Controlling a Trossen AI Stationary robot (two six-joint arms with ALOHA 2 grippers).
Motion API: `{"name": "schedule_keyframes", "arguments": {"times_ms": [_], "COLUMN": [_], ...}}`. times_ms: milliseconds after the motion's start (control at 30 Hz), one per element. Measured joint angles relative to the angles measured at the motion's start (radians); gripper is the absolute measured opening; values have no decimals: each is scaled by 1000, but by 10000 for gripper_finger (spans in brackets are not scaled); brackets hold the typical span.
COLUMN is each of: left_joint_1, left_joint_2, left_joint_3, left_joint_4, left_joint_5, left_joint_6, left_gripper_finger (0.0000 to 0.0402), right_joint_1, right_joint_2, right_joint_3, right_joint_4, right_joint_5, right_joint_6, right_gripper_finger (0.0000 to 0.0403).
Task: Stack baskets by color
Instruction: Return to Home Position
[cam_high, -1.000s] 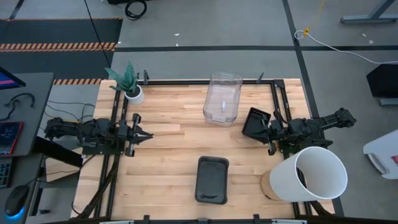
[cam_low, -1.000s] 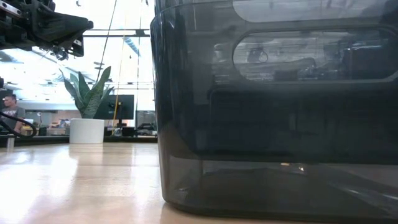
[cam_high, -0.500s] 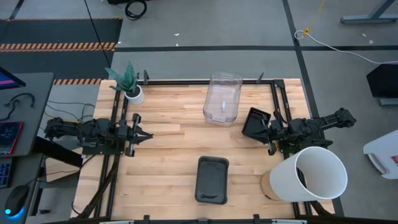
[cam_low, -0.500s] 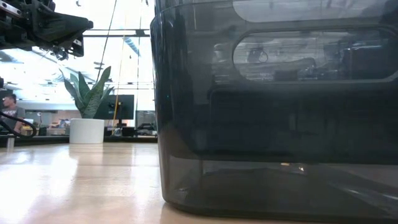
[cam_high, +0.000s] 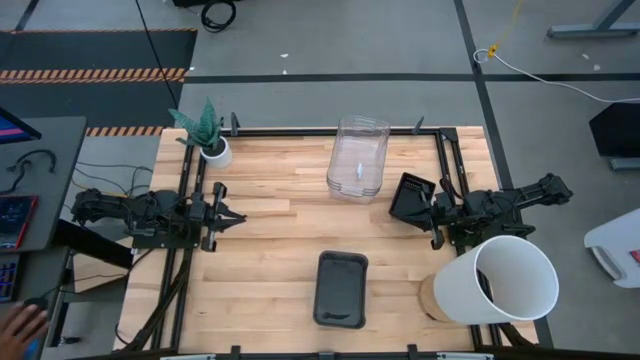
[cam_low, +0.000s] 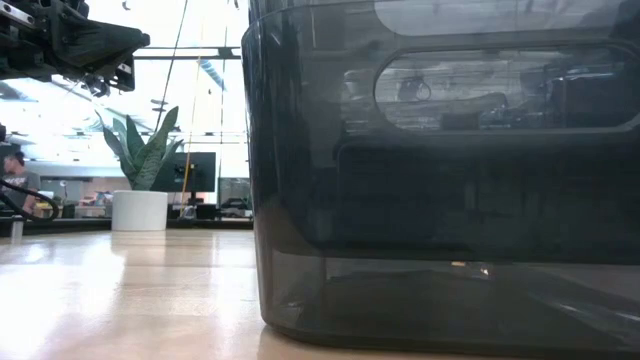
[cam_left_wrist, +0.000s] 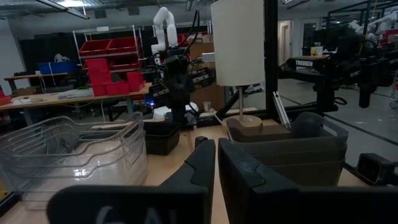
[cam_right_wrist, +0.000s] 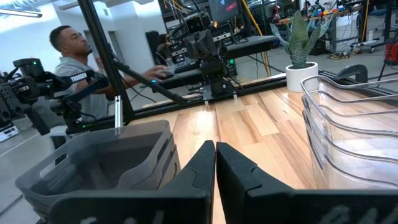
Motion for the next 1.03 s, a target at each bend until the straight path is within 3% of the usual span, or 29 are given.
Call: {"name": "schedule_keyframes", "arguments": {"times_ms": [1033], "left_joint_1": [0], "left_joint_2": [0], "left_joint_3": [0], "left_joint_4": [0], "left_joint_5": [0], "left_joint_6": [0], "left_gripper_finger": [33], "right_joint_1": [0], "right_joint_2": [0], "right_joint_3": [0], "right_joint_4": [0], "right_joint_5": [0], "right_joint_6": [0], "right_gripper_finger": [19]}}
